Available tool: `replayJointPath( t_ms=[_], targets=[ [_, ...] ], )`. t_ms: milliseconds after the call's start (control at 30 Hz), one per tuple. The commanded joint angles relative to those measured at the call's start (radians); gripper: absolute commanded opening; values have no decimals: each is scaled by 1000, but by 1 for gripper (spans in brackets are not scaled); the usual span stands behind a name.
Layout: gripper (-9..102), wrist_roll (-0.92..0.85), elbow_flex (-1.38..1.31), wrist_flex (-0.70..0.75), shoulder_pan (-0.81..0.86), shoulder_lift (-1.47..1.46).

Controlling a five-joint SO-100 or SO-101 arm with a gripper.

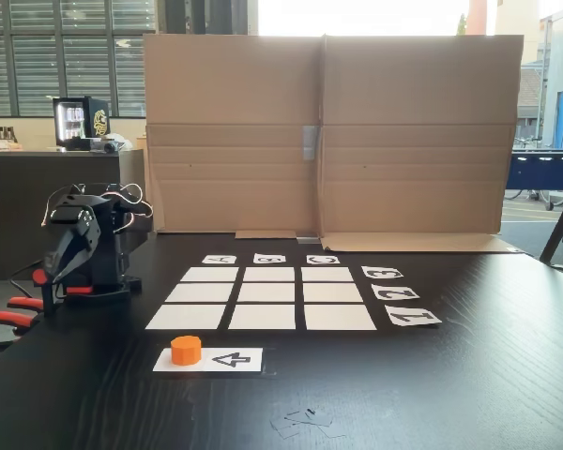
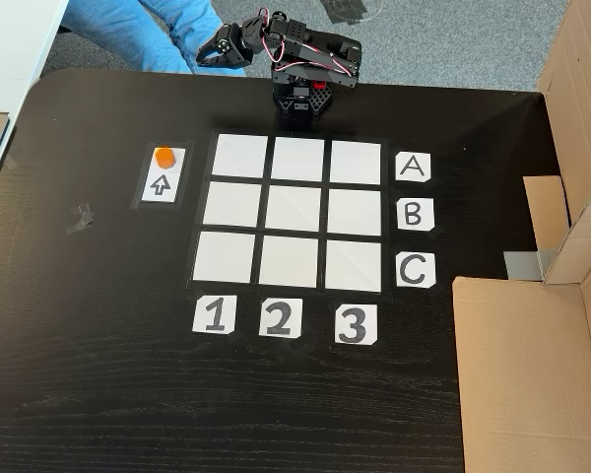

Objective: Pick up the round, orange token and place it in the grid on square B2.

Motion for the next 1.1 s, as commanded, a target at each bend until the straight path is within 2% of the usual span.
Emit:
replayJointPath(
  t_ms=[0,167,433,767,933,1067],
  targets=[
    [-1,3,-23,-3,-12,-14],
    [0,-28,-140,141,-46,-143],
    [0,-17,-273,87,-98,-362],
    [1,86,-729,201,-181,-792],
    [1,95,-954,302,-218,-1006],
    [7,127,-1163,403,-256,-1187]
  ],
)
